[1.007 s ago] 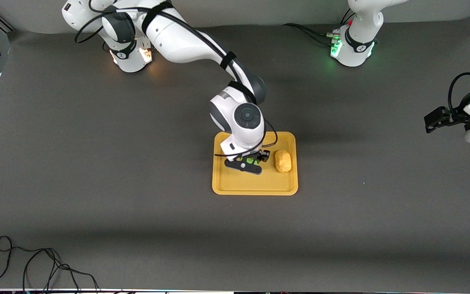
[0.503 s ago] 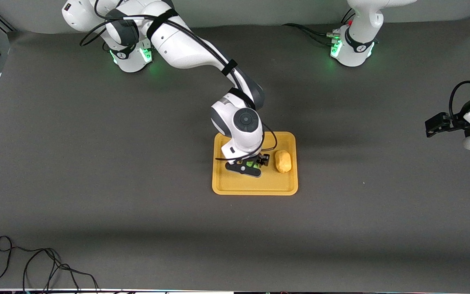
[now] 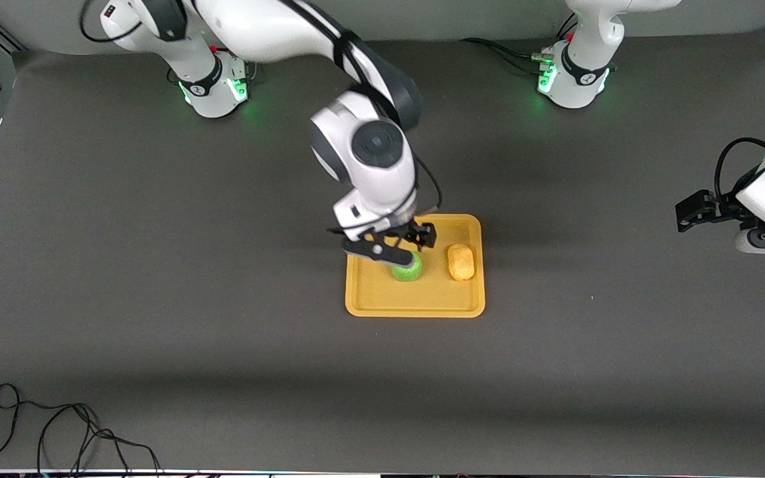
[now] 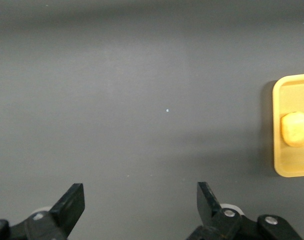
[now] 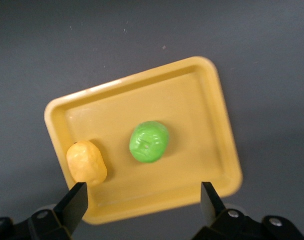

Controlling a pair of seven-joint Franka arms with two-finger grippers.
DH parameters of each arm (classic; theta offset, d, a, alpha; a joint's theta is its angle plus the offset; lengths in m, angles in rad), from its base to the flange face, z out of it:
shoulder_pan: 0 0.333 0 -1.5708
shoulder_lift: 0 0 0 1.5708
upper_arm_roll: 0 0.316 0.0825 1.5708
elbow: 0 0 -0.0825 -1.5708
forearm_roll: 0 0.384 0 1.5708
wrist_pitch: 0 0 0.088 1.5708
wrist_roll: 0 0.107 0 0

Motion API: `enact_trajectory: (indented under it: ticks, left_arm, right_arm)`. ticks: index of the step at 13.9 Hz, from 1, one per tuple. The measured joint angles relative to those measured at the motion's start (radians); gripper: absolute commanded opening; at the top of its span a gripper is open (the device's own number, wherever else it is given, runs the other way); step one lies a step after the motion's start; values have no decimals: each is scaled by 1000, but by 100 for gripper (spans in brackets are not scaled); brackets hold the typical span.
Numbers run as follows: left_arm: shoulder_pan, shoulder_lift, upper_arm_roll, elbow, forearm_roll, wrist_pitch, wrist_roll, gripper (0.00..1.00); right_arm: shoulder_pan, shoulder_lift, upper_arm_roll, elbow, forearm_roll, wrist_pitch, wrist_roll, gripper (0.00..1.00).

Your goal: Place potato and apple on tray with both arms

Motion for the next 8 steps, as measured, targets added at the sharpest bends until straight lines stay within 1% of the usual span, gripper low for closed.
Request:
enact_trajectory:
  ticks: [2, 3, 4, 6, 7, 8]
  left_arm:
    - [0, 2, 8, 5, -38, 0, 6, 100]
    - [0, 3, 9, 9, -40, -1, 7, 100]
    - [0, 3, 9, 12, -41, -3, 7, 100]
    - [-2, 5, 8, 12, -41, -5, 7, 100]
    - [-2, 9, 8, 12, -41, -6, 7, 100]
    - [-2, 14, 8, 12, -41, -6, 7, 100]
  right_arm:
    - [-29, -123, -43, -8, -4, -163, -66, 100]
    - [-44, -170, -80, -21, -5, -224, -130, 100]
    - [-53, -213, -131, -47, -5, -266, -206, 100]
    - [-63, -302, -229, -141, -5, -293, -362, 100]
    - [-69, -350, -267, -198, -6, -293, -422, 100]
    - [-91, -403, -288, -254, -13, -293, -466, 100]
